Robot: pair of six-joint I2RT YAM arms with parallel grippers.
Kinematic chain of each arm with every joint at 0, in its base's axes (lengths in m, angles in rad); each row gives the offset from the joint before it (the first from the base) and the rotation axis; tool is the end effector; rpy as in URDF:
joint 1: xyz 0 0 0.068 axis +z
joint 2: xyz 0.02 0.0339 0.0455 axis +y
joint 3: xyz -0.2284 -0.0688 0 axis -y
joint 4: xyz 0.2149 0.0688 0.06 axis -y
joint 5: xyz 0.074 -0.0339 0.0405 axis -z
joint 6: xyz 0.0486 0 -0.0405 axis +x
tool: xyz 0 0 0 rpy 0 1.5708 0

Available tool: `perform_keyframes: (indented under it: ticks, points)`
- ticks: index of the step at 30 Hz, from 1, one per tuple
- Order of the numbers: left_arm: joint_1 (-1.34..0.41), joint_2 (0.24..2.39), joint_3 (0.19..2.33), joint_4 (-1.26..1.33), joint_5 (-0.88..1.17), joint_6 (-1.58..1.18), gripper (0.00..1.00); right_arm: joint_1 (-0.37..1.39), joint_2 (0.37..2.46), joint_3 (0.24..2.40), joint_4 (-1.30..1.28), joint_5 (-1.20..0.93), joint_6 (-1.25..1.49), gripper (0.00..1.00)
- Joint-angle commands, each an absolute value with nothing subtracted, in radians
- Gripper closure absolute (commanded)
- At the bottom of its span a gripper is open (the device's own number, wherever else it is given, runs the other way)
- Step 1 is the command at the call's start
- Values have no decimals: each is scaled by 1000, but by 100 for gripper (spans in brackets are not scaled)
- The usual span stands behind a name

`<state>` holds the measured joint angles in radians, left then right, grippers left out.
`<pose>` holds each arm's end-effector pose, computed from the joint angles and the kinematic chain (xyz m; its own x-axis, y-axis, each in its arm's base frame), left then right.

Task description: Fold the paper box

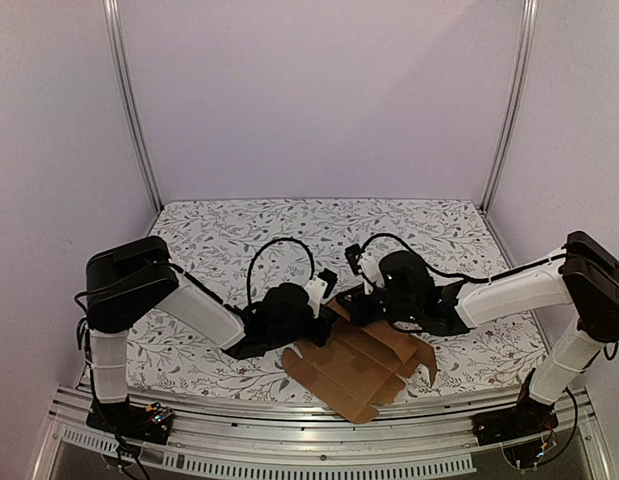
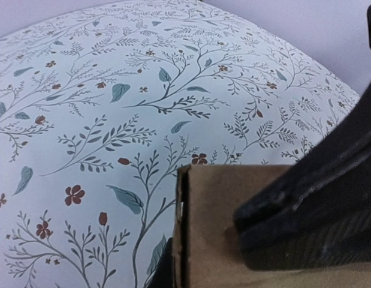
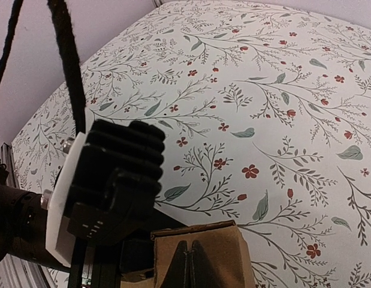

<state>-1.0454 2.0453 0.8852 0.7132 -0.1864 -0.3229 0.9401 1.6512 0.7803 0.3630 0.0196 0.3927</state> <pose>0.1959 -0.3199 0.0910 -0.4487 0.1523 -0.8806 0.6579 0.7231 -0.2102 0.1952 0.2658 0.1558 -0.5701 -0.1320 -0.8109 -0.6269 0.7078 0.3256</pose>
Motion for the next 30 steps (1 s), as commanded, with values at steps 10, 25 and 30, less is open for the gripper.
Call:
perform_keyframes:
  ticks: [10,25,30]
  points:
    - [-1070,2031,873,716,-293,-336,77,936,1637,741,296,21,415,100]
    - [-1098,2091,912,720,-370,-275,74,937,1625,730,298,19,418,100]
    - [-1103,2110,917,745,-376,-251,77,936,1620,727,298,22,416,100]
